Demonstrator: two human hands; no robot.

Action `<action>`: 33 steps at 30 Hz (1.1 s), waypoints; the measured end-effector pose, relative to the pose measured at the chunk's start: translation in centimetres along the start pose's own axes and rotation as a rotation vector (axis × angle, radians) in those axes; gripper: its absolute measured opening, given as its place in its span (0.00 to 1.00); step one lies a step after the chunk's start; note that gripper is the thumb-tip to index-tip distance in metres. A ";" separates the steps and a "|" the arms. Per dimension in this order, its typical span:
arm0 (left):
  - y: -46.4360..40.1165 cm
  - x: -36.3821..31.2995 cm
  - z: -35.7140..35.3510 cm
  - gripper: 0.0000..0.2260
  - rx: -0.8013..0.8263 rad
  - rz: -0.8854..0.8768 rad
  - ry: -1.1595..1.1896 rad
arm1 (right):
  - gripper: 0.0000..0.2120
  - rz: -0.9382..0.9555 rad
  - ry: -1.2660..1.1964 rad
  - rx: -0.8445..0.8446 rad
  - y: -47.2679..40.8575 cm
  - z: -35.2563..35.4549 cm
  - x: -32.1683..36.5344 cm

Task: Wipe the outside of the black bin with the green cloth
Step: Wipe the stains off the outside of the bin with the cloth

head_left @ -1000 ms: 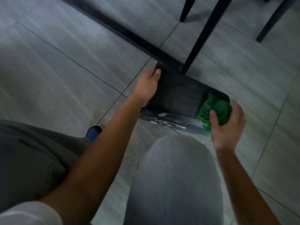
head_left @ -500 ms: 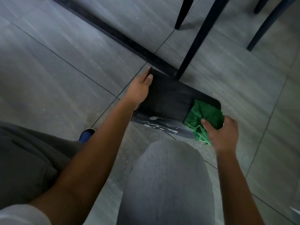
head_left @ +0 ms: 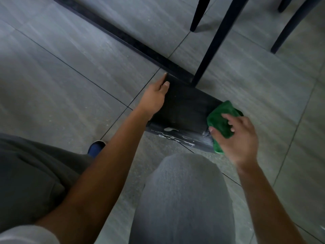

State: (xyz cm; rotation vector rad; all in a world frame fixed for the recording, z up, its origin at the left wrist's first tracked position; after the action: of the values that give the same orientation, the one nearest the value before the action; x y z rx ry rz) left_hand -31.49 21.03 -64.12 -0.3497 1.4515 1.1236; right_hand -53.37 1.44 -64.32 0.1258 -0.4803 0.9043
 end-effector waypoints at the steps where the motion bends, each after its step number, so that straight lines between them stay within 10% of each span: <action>1: 0.0 0.0 0.1 0.21 0.003 0.004 -0.012 | 0.21 0.028 -0.075 -0.083 0.3 -0.1 0.0; 3: 0.2 -0.2 0.2 0.21 0.002 -0.002 -0.020 | 0.22 -0.010 -0.100 -0.248 0.3 0.3 -0.1; 8: 0.4 0.1 -0.8 0.21 0.029 -0.041 -0.035 | 0.29 -0.045 0.141 0.032 1.4 -3.2 0.6; 26: -0.8 0.3 -0.9 0.20 -0.015 -0.021 -0.072 | 0.30 -0.441 -0.147 -0.031 -1.9 -3.4 -2.2; 33: -1.0 -1.5 -2.7 0.20 -0.016 -0.039 0.049 | 0.26 0.167 0.021 -0.065 -3.7 -7.6 11.1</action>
State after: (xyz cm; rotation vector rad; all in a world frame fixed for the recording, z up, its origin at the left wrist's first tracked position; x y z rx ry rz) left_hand -31.96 17.85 -63.69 -0.4177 1.4732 1.1024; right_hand -42.06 9.49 -65.70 0.0171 -0.5051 1.0517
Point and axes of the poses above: each hand's wrist, its own y-axis away from the middle knuckle, its own z-axis out of the back of the hand, x = y × z, the point moved 2 cm from there along -y, towards the middle knuckle, and after that the axes turned 3 degrees about y, right-handed, at the moved point
